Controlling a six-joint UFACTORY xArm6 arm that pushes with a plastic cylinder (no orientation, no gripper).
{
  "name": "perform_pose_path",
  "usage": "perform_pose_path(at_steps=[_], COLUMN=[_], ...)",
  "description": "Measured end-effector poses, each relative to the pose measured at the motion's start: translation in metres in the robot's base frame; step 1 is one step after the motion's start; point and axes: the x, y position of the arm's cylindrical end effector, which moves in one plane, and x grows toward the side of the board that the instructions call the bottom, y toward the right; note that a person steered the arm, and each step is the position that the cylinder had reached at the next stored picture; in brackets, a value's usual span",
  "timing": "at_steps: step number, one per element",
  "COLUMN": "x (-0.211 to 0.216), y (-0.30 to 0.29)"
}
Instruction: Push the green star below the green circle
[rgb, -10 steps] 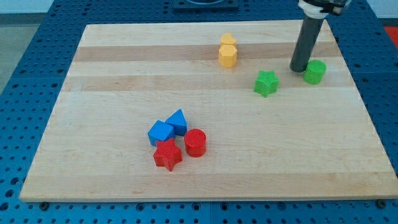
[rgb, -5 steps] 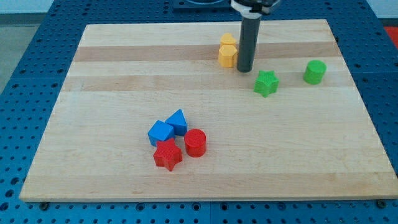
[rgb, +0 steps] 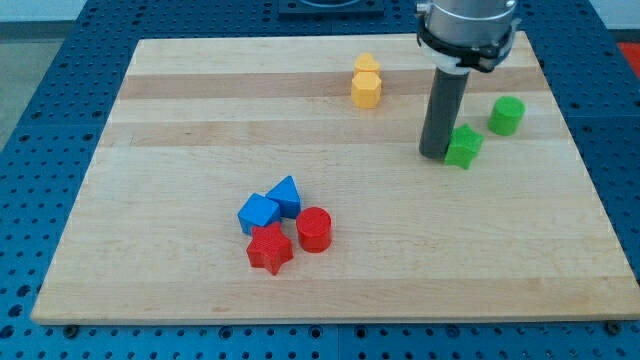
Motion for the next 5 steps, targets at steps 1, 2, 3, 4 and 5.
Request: perform_pose_path(at_steps=[1, 2, 3, 4, 5], x=[0.007, 0.001, -0.009, -0.009, -0.009], y=[0.005, 0.023, 0.04, 0.054, 0.072])
